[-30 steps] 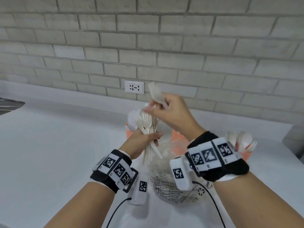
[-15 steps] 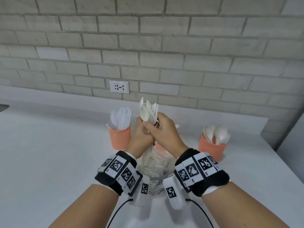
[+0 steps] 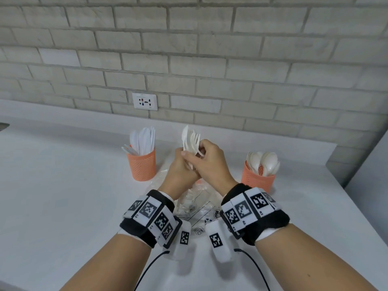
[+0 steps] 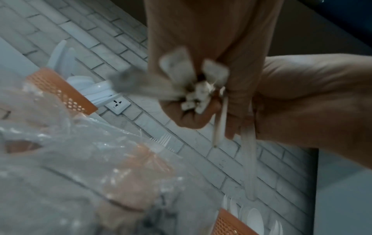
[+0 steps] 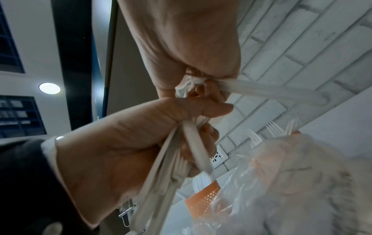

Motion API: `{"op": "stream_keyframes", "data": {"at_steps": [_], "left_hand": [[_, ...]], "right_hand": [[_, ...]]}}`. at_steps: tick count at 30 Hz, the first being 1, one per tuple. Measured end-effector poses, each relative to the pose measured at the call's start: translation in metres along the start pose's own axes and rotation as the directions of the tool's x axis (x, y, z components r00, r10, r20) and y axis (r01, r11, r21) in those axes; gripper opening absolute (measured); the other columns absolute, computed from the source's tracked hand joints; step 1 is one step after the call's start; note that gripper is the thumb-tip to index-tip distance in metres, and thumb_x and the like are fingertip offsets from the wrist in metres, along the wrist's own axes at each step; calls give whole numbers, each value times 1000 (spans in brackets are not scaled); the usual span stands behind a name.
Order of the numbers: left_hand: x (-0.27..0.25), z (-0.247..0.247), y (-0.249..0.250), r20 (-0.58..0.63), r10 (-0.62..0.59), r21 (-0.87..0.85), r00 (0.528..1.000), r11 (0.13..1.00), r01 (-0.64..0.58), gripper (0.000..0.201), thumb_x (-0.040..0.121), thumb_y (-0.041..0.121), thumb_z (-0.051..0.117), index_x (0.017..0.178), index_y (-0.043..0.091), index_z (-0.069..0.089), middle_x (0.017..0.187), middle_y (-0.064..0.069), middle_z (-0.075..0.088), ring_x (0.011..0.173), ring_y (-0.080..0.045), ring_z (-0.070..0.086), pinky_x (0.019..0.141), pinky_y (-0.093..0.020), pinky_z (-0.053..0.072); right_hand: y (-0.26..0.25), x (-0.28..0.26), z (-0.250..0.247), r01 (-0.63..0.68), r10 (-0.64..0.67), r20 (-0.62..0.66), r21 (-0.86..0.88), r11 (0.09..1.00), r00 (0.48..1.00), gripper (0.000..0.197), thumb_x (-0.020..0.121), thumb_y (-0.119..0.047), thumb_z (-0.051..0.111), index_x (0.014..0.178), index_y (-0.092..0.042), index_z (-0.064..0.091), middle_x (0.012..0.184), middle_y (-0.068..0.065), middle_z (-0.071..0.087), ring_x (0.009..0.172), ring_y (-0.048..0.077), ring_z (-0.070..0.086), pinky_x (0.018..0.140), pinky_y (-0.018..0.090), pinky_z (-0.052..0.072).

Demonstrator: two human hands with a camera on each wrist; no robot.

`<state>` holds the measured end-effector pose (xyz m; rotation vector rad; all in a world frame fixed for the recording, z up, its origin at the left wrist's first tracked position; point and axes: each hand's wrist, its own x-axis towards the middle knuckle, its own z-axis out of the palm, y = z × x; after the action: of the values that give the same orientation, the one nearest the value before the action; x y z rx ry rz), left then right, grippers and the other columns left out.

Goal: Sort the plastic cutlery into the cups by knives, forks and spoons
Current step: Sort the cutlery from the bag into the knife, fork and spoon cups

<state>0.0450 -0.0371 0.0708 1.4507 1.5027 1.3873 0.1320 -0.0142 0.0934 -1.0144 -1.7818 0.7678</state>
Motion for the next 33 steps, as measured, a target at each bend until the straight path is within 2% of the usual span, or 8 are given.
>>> {"op": "stream_keyframes", "data": {"at_steps": [4,8,14,18,22,26,30,33], "left_hand": [[0,-9,3,150,-36,-100,988,994,52,57,72,6,76,117,11,41,82,1,56,59,-4,54,46,-19,46],[9,-23,3,316,-86,-270,945,946,176,36,82,9,67,112,11,47,69,2,46,47,-4,42,44,-20,37],[23,-35,4,403,-127,-528,906,776,344,8,96,9,44,97,4,50,64,-2,46,42,-9,39,41,-19,38],[34,-47,0,436,-141,-594,889,697,402,12,92,4,37,102,5,44,70,-5,50,45,-12,40,43,-22,38],[40,-56,-4,442,-144,-619,885,665,417,18,91,7,34,94,5,52,73,-5,51,50,-13,43,45,-23,39],[40,-63,-4,467,-118,-601,876,685,413,22,92,9,35,93,6,57,72,-4,54,58,-13,45,50,-24,40],[41,-67,-8,468,-101,-526,878,766,368,19,92,0,39,102,0,55,79,-6,57,64,-14,49,55,-24,45],[43,-68,-12,446,-92,-488,890,809,327,14,90,-5,45,98,0,55,79,-7,56,66,-14,52,55,-22,46]], "right_hand": [[2,12,-7,-111,114,-23,106,988,993,20,93,-17,46,89,0,56,74,9,55,69,23,54,63,34,43],[0,27,-22,-168,204,-97,290,942,974,22,97,-22,37,106,-7,51,82,8,59,77,21,60,72,35,49],[-13,37,-25,-61,153,-142,504,862,978,11,100,-15,34,103,-10,44,70,4,51,48,12,54,52,30,51],[-13,38,-15,-94,141,-78,428,899,987,3,95,-18,52,92,-18,52,60,-2,44,37,3,38,38,19,33],[-13,36,4,-129,135,5,332,934,991,11,79,-12,72,85,-9,64,65,6,66,54,15,61,52,29,53],[-8,38,20,-130,128,23,238,963,992,12,78,-14,74,82,-8,64,66,3,64,51,9,60,47,15,44],[-10,42,30,-78,94,-57,247,966,994,25,77,-23,75,92,-6,63,73,3,64,62,16,61,55,27,47],[-16,48,28,-70,78,-51,137,988,996,17,83,-14,65,99,-12,60,73,-3,61,64,13,59,54,21,48]]}}
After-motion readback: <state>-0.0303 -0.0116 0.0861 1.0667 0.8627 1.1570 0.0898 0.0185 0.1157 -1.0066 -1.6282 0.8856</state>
